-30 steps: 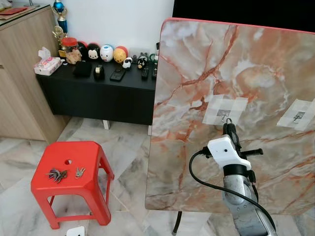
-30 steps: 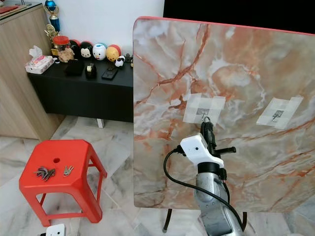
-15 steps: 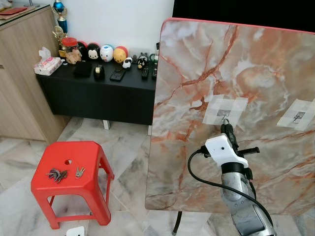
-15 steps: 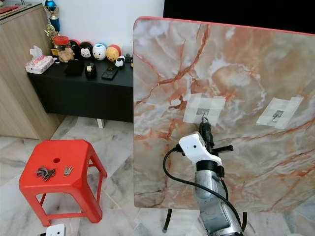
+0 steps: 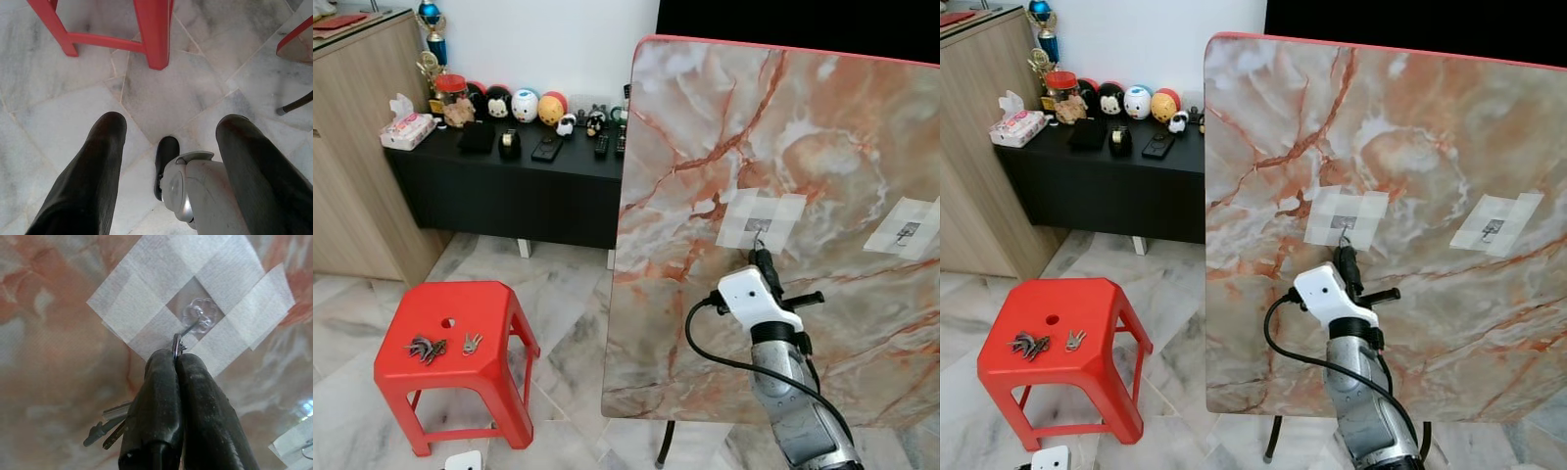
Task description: Hang keys on a hook
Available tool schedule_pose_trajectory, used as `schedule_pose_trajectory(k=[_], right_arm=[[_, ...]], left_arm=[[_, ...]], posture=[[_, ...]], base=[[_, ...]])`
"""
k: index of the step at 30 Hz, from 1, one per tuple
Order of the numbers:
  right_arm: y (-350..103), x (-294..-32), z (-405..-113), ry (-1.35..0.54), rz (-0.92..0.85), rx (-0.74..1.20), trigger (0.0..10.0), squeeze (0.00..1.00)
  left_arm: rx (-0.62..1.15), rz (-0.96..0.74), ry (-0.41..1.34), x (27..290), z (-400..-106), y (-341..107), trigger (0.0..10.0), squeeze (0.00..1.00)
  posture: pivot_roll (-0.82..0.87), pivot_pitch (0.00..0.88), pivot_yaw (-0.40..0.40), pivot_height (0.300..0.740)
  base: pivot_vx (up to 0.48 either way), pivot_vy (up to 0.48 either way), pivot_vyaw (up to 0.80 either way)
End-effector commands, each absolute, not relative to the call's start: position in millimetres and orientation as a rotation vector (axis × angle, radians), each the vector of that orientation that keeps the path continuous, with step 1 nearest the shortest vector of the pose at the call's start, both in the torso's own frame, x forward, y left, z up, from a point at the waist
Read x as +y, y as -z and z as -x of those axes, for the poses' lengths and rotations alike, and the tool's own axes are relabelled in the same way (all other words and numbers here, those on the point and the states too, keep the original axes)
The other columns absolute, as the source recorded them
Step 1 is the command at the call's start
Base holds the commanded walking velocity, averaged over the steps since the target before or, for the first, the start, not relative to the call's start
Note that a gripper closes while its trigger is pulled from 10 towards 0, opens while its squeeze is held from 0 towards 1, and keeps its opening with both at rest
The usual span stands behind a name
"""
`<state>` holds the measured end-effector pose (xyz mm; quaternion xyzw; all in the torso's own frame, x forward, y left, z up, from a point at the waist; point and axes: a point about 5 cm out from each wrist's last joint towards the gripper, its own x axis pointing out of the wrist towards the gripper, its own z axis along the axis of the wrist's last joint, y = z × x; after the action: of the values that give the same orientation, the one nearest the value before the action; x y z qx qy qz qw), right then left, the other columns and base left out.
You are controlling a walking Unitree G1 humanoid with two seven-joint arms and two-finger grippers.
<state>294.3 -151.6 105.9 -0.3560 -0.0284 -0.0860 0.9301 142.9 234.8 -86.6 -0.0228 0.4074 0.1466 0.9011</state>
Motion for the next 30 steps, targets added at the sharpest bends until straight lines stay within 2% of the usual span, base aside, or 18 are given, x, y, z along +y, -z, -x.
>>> schedule_pose_trajectory(k=[1,16,17,18,19,30], right_arm=[[-106.6,-154.1,-296.3,0.171,0.732,-0.052,10.0,0.00],[-105.8,-150.8,-298.2,0.150,0.680,-0.045,10.0,0.00],[-106.1,-150.4,-297.6,0.149,0.672,-0.048,10.0,0.16],[-106.1,-150.4,-297.6,0.149,0.672,-0.048,10.0,0.16],[-106.4,-150.4,-297.3,0.151,0.665,-0.049,10.0,1.00],[-103.6,-152.4,-293.7,0.133,0.673,-0.036,10.0,1.00]], left_arm=[[0.849,0.051,-0.302,232.2,-143.2,87.3,10.0,0.00],[0.847,0.050,-0.302,232.9,-143.8,87.0,10.0,0.00],[0.847,0.050,-0.302,233.0,-143.8,87.0,10.0,0.00],[0.847,0.050,-0.302,233.0,-143.8,87.0,10.0,0.00],[0.849,0.050,-0.302,233.1,-143.5,87.1,10.0,0.00],[0.867,0.052,-0.306,234.7,-140.0,88.4,10.0,0.00]], posture=[[0.07,0.000,-0.121,0.740],[0.07,0.000,-0.122,0.740],[0.07,0.000,-0.122,0.740],[0.07,0.000,-0.122,0.740],[0.07,0.000,-0.123,0.740],[0.07,0.000,-0.123,0.740]], base=[[0.000,0.000,0.00],[0.000,0.000,0.00],[0.000,0.000,0.00],[0.000,0.000,0.00],[0.000,0.000,0.00],[0.000,0.000,0.00]])
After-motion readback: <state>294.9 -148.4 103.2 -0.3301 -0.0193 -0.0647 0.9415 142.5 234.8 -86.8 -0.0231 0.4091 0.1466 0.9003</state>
